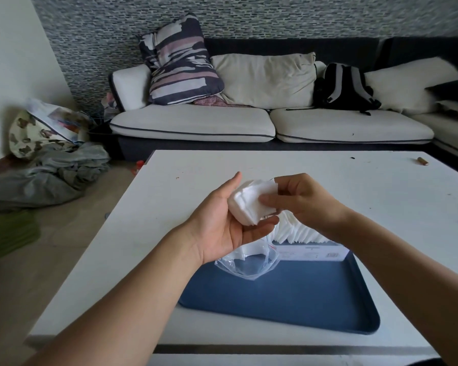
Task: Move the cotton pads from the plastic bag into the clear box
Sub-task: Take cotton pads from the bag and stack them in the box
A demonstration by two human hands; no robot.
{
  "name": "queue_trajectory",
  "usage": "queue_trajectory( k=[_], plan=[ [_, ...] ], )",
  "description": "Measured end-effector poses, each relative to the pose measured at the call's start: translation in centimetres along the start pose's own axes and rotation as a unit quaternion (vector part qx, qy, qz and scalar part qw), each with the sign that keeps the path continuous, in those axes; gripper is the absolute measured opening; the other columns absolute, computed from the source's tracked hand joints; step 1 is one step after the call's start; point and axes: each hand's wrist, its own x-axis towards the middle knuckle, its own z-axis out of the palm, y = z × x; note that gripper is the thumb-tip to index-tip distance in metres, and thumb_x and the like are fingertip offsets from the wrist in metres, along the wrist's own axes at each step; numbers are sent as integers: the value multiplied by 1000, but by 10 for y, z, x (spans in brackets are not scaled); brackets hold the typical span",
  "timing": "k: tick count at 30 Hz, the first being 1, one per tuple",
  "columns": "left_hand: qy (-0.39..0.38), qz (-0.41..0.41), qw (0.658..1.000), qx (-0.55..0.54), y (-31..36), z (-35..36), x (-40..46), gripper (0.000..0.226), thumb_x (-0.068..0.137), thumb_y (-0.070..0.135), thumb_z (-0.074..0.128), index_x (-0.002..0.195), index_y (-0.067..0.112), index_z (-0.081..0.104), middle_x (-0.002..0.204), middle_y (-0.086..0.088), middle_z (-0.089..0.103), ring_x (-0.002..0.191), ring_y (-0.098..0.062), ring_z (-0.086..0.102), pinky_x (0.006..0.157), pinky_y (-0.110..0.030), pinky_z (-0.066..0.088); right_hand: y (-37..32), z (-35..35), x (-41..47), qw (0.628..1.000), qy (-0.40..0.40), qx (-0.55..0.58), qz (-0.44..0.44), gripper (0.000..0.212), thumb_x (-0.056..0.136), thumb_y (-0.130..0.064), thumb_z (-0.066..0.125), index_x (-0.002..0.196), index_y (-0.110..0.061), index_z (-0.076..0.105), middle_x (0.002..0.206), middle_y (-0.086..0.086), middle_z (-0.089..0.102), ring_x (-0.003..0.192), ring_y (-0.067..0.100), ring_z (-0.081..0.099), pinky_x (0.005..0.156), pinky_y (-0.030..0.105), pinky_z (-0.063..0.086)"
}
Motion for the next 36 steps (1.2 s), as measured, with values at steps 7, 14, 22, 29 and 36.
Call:
queue_trajectory(
  k=[7, 14, 22, 29, 36],
  plan=[
    [28, 6, 1000, 8, -2, 3, 0, 39, 99, 41, 54, 110, 6, 67, 86, -16, 72, 64, -19, 61, 58, -26, 58, 2, 4, -1, 994, 55, -80, -55, 16, 86, -11, 78, 85, 4, 70, 77, 17, 69, 70, 18, 63, 69, 29, 55],
    [38, 14, 998, -38, -3, 4, 5, 39, 99, 39, 55, 114, 5, 67, 96, -23, 71, 62, -18, 63, 56, -24, 59, -1, 10, -4, 979, 186, -25, -83, 11, 79, -6, 82, 80, -16, 79, 75, 3, 77, 64, 15, 72, 66, 25, 60],
    [22, -16, 996, -84, -1, -3, 7, 51, 99, 37, 52, 132, -3, 52, 121, -37, 61, 60, -24, 67, 58, -28, 62, -9, -7, -3, 986, 127, 59, -95, 10, 77, -9, 78, 85, -4, 76, 80, 7, 77, 72, 15, 70, 73, 30, 61],
    [-32, -69, 997, -30, -2, -2, 0, 57, 100, 43, 48, 138, 1, 53, 128, -38, 58, 84, -39, 74, 61, -41, 63, -2, -7, -3, 997, 29, -9, -67, 4, 85, -3, 75, 85, -6, 78, 78, 18, 74, 69, 19, 61, 69, 38, 52],
    [-33, -48, 998, -16, -1, -2, 0, 43, 92, 39, 61, 120, 6, 63, 112, -33, 66, 67, -27, 68, 61, -30, 62, -3, -7, -4, 995, 29, -65, -67, 8, 84, -8, 78, 89, -3, 78, 82, 15, 76, 69, 19, 63, 69, 37, 56]
  ],
)
